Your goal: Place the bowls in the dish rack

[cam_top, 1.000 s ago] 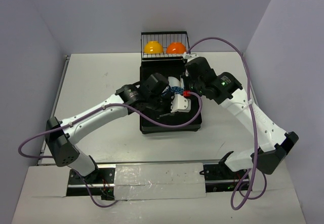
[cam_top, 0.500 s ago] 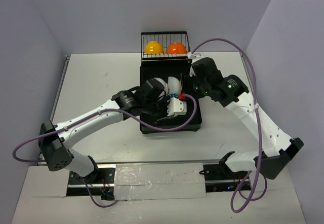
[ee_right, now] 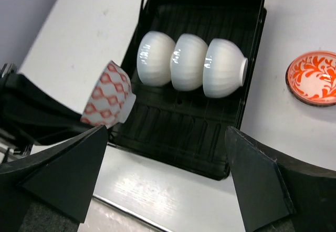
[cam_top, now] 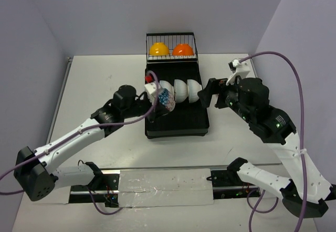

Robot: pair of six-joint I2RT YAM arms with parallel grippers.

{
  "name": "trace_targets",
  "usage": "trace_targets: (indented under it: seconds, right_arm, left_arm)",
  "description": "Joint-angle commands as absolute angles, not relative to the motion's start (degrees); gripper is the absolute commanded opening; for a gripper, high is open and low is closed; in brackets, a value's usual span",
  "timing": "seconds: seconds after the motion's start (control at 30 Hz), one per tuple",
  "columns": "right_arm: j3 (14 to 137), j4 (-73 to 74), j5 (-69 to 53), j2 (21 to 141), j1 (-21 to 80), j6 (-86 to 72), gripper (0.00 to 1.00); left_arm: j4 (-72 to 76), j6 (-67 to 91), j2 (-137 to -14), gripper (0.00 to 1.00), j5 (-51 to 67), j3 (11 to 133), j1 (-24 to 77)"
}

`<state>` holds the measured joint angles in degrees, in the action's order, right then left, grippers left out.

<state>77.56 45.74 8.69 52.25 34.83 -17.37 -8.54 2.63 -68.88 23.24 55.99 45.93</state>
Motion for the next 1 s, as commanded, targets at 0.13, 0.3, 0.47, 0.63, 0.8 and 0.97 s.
trace_targets:
  seconds: [0.13, 0.3, 0.47, 0.63, 0.8, 0.97]
  right_arm:
    - [72.2, 36.1, 11.2, 47.8, 34.4, -18.6, 1.0]
    - [70.1, 34.7, 11.7, 44.8, 34.4, -17.9, 1.0]
    - [68.5, 34.3, 12.6, 43.2, 34.4, -17.4, 1.0]
    - [67.3, 34.4, 12.5, 42.2, 34.4, -16.7, 1.0]
    - [66.8, 34.5, 12.6, 41.3, 34.4, -16.1, 1.0]
    - [66.1, 34.5, 12.3, 40.3, 34.4, -15.7, 1.0]
  left_arm:
    - [27.0, 38.1, -64.9, 0.0, 23.2, 45.7, 40.8]
    - [37.2, 49.9, -63.6, 0.0, 18.5, 39.0, 40.5]
    - [43.8, 56.3, -63.2, 0.0, 17.4, 33.6, 40.3]
    - [47.0, 58.1, -63.6, 0.0, 17.2, 30.2, 39.9]
    - [48.1, 58.3, -64.9, 0.0, 18.0, 28.1, 39.3]
    - [48.3, 57.7, -66.2, 0.0, 17.8, 26.5, 38.9]
